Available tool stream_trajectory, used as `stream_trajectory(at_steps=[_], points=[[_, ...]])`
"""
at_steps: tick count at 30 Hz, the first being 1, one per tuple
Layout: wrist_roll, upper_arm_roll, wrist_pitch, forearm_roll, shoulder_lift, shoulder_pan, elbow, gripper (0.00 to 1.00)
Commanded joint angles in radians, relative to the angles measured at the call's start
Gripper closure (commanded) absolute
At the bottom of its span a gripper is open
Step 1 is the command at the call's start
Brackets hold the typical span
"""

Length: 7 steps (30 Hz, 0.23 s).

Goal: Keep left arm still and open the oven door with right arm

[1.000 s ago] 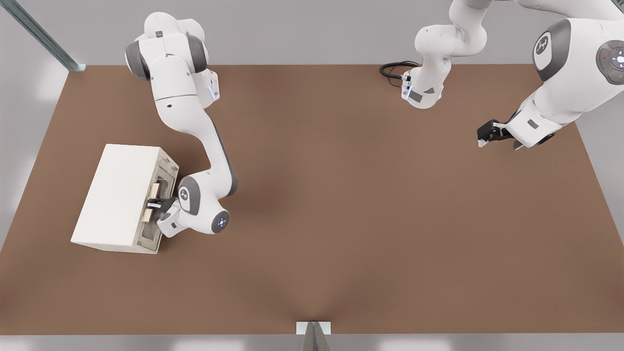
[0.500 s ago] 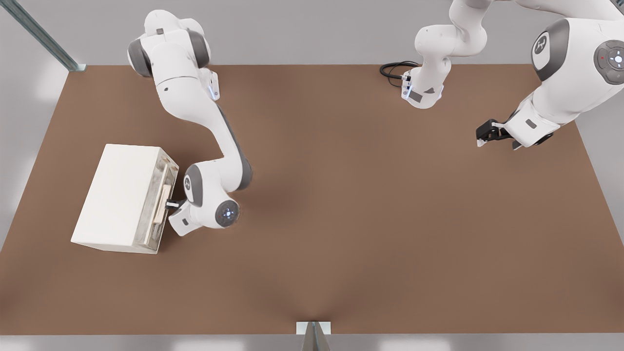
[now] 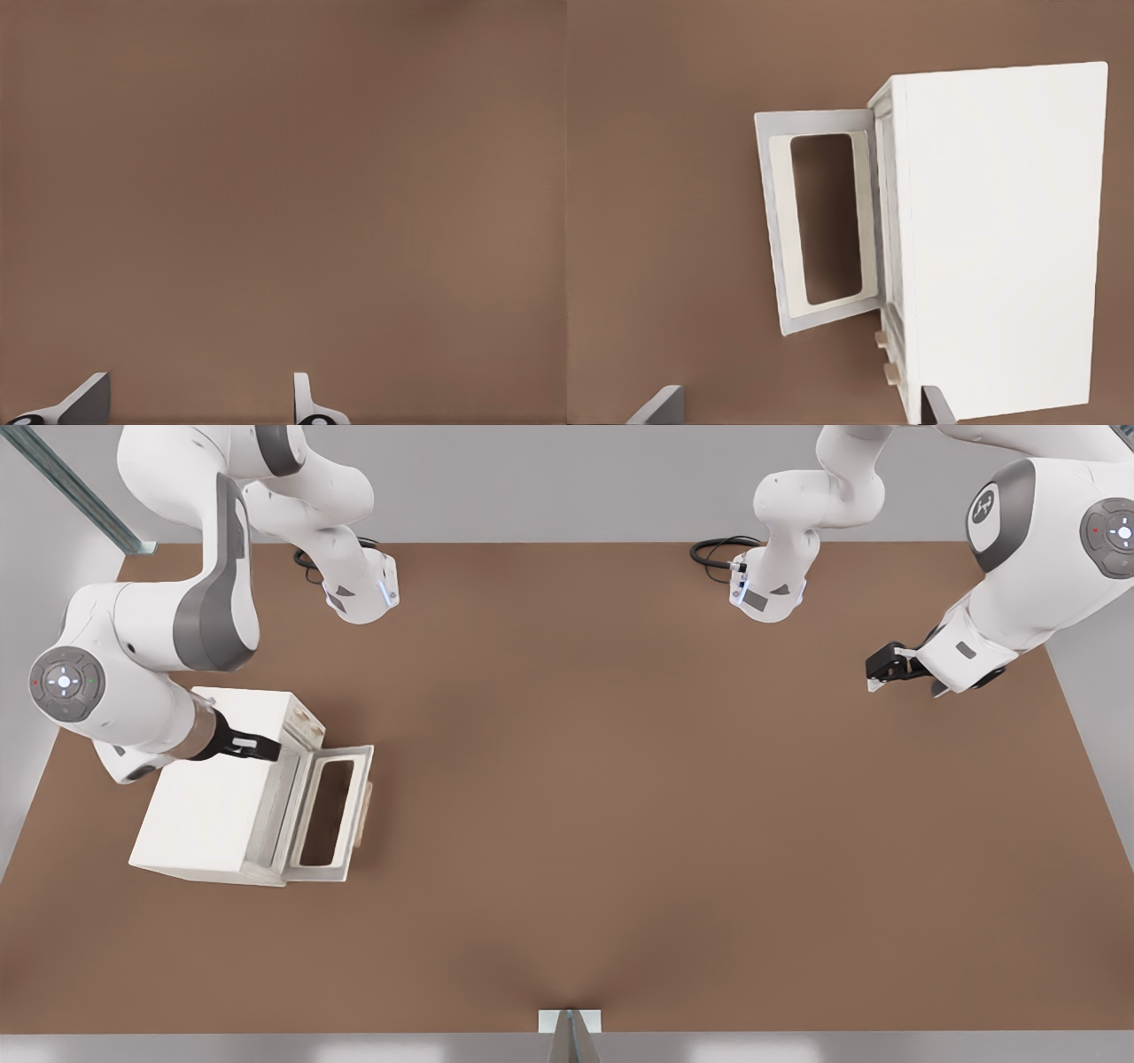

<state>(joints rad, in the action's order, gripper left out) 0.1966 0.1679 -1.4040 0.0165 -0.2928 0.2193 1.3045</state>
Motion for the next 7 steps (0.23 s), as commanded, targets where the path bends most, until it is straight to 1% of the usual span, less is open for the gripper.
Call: stream_trajectory(at_steps=[1, 7], points=[[-0.209, 0.001, -0.012, 0.014, 0.001, 0.0, 0.001, 0.0], [-0.213, 0.001, -0.012, 0.014, 0.001, 0.0, 0.002, 0.0]])
